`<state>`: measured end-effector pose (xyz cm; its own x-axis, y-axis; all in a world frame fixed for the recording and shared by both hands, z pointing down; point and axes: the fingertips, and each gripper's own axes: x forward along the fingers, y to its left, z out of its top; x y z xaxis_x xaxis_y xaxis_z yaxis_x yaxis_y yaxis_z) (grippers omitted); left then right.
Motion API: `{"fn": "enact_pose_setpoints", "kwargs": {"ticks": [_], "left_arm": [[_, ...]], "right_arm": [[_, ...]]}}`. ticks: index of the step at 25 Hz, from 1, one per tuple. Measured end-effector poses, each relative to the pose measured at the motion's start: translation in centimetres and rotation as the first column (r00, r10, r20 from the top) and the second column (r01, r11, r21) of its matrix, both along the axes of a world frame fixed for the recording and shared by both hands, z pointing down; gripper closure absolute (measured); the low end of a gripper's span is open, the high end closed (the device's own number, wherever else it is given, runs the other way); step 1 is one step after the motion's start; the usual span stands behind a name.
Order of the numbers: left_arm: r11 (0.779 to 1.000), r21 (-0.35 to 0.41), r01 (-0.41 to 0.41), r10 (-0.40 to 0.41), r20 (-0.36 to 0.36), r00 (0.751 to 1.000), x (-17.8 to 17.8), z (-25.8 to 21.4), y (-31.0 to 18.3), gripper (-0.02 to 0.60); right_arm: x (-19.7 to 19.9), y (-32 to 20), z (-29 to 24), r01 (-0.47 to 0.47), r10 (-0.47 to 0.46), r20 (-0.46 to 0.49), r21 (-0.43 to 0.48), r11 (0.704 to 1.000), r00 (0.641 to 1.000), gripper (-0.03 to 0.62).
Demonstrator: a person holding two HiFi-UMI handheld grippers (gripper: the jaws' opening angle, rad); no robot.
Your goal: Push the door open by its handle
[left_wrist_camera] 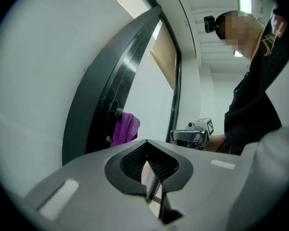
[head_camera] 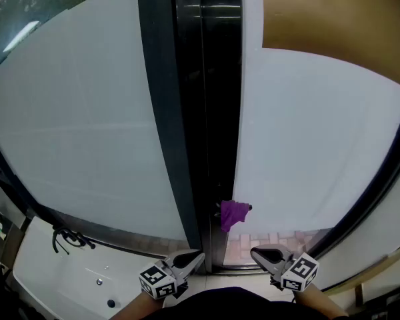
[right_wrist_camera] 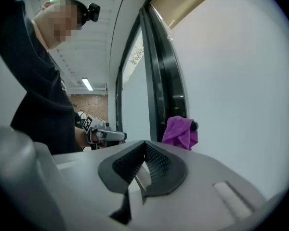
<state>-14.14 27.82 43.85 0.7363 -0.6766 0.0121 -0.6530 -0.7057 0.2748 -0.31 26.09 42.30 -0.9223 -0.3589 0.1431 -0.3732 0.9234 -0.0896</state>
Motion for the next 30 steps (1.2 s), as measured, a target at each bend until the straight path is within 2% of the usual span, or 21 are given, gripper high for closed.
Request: {"fn": "enact_pose_setpoints", "kwargs": {"ticks": [6,8,10,12,14,17,19,21,24,27,28,30], "left_arm": [[0.999,0.039,0.021,-0.022,0.048,0.999,1.0,-0.9,-2.7,0.581],[0.999,0.040,0.024,-0.026,0.052,0.998,0.2,-1.0,-3.3,0.581],[0.999,0.039,0.001,-0.003,0.045,0.999,-0.9,-1.0,-4.2,0.581],[0.997,0.056,-0.058,0.056,0.034,0.998,-1.6,-1.2,-5.4,0.581],[0.986,0.086,-0.141,0.140,0.018,0.990,-2.1,-2.0,-6.5,0.581],[0.960,0.130,-0.249,0.251,0.003,0.968,-3.7,-3.8,-7.6,0.581],[0.943,0.147,-0.300,0.302,0.008,0.953,-5.0,-4.6,-8.1,0.581],[0.926,0.157,-0.345,0.345,0.027,0.938,-5.7,-5.2,-8.9,0.581],[0.905,0.175,-0.389,0.385,0.056,0.921,-6.4,-5.7,-9.9,0.581],[0.893,0.187,-0.410,0.406,0.062,0.912,-7.0,-6.0,-10.4,0.581],[0.893,0.187,-0.410,0.405,0.064,0.912,-7.2,-5.9,-10.5,0.581],[0.899,0.179,-0.399,0.394,0.068,0.917,-7.7,-5.7,-10.8,0.581]], "right_arm": [[0.4,-3.6,-1.4,0.088,-0.057,-0.189,0.160,0.983,0.980,0.572],[-0.9,-4.5,-2.1,0.128,-0.072,-0.266,0.198,0.972,0.961,0.453],[-2.5,-5.8,-3.2,0.152,-0.050,-0.349,0.271,0.950,0.936,0.407],[-4.0,-7.6,-4.5,0.166,0.004,-0.437,0.350,0.922,0.899,0.385],[-5.2,-9.3,-5.3,0.183,0.063,-0.548,0.383,0.906,0.834,0.376],[-7.0,-11.8,-4.4,0.234,0.105,-0.708,0.364,0.902,0.698,0.372],[-7.6,-13.3,-2.3,0.264,0.086,-0.787,0.304,0.915,0.610,0.372],[-7.8,-13.9,-0.1,0.269,0.030,-0.843,0.204,0.941,0.537,0.372],[-8.5,-14.3,2.7,0.266,-0.044,-0.891,0.087,0.960,0.451,0.372],[-9.0,-14.8,4.9,0.282,-0.074,-0.927,0.035,0.959,0.367,0.372],[-9.0,-14.9,5.4,0.287,-0.071,-0.937,0.032,0.957,0.343,0.389],[-8.9,-15.0,5.8,0.283,-0.070,-0.944,0.026,0.959,0.324,0.479]]}}
